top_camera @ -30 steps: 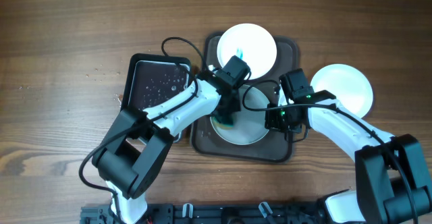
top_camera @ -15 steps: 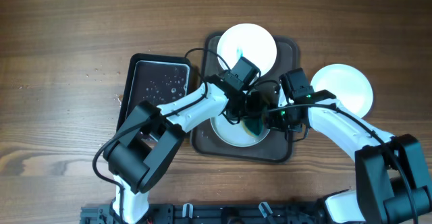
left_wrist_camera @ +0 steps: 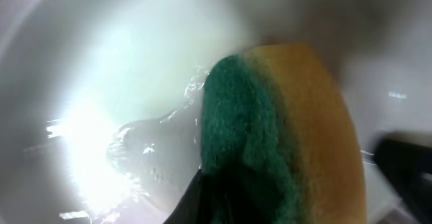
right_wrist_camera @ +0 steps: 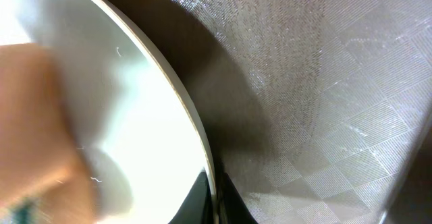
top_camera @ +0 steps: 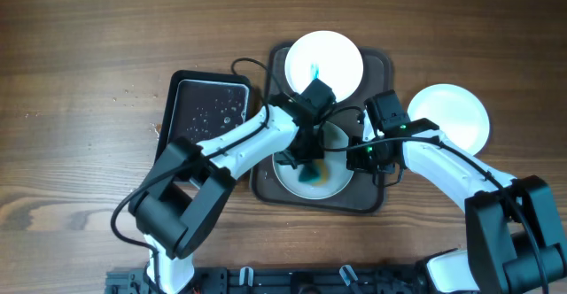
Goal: Clean dirty plates on tray and stack at the side
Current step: 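Scrub the front white plate with the sponge while right gripper holds its rim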
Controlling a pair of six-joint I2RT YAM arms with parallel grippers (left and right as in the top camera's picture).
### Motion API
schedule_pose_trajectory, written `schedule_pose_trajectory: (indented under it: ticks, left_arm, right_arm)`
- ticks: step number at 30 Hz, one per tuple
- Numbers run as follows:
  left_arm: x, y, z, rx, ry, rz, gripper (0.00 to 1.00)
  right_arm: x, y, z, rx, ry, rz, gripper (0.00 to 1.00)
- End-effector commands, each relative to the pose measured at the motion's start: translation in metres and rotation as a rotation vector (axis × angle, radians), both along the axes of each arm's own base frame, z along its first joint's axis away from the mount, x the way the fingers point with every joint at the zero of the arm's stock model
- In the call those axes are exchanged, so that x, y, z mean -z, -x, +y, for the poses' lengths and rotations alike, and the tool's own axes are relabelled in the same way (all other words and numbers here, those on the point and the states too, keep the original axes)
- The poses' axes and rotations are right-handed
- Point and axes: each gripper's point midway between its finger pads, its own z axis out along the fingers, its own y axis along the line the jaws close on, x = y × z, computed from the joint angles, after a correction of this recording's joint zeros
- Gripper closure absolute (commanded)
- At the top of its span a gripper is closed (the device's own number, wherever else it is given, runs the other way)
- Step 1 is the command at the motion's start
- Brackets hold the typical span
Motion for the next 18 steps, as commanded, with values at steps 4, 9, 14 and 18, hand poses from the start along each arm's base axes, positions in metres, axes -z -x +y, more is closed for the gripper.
schedule_pose_trajectory:
  ticks: [4,9,14,18]
  left_arm:
    - [-0.008,-0.03,0.081,-0.162,-0.287,-0.158,0.96]
    - [-0.031,-0.034,0.077,-0.182,-0.237,-0.203,0.96]
    - [-0.054,-0.031,0.064,-0.176,-0.132,-0.213,0.96]
    - [-0.085,-0.026,0.053,-0.155,-0.008,-0.229,0.96]
  right_arm:
    - [0.014,0.007,-0.014,-0.001,0.081,0.027,0.96]
    - [0.014,0.007,-0.014,-0.001,0.081,0.027,0.96]
    - [0.014,0.007,-0.014,0.0,0.08,0.028,0.96]
    - [0.014,0.007,-0.014,0.0,0.08,0.027,0.96]
